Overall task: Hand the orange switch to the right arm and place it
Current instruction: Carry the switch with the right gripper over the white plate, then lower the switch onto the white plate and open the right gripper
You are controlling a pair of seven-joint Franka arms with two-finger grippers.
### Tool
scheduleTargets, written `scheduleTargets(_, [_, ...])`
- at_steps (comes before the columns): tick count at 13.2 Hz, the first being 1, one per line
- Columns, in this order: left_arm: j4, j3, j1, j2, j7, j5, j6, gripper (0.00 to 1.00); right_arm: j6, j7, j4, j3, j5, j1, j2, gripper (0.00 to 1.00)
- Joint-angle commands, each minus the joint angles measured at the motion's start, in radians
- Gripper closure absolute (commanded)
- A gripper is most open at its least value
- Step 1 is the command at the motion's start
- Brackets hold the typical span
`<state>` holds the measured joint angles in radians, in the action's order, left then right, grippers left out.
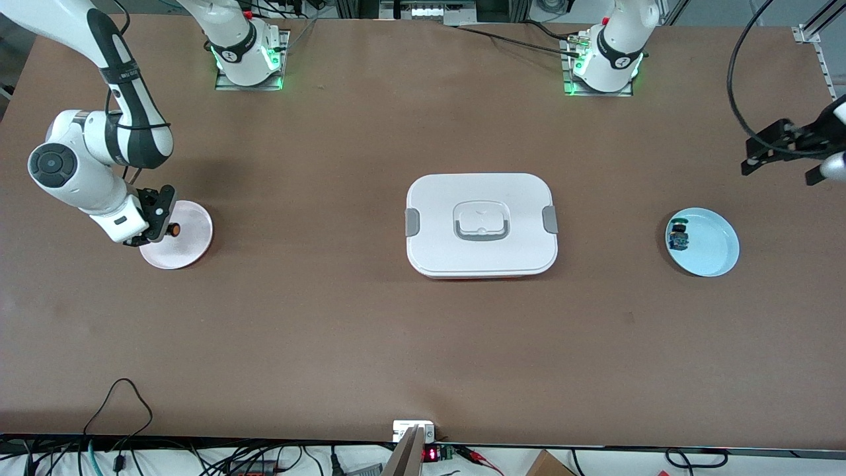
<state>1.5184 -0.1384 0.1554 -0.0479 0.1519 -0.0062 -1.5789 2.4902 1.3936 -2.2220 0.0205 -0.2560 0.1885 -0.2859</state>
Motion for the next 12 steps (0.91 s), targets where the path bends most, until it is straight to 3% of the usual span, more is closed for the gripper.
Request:
scheduleTargets(1, [0.054,-0.007,0.004,0.068,-0.029,0.023,-0.015,0.0,0.053,0.025,-0.036,0.01,-0.014,0.026,-0.007,1.0])
scheduleTargets(4, [0.022,-0.009,-0.005,0.062,-0.028,0.02,0.083,0.0,0.097,0.065,-0.038,0.01,-0.014,0.061,-0.051,1.0])
scheduleTargets(12, [-0.023,-0.01,-0.001,0.004,-0.017,0.009,0.085,0.0,0.122,0.07,-0.039,0.01,-0.014,0.052,-0.09,1.0])
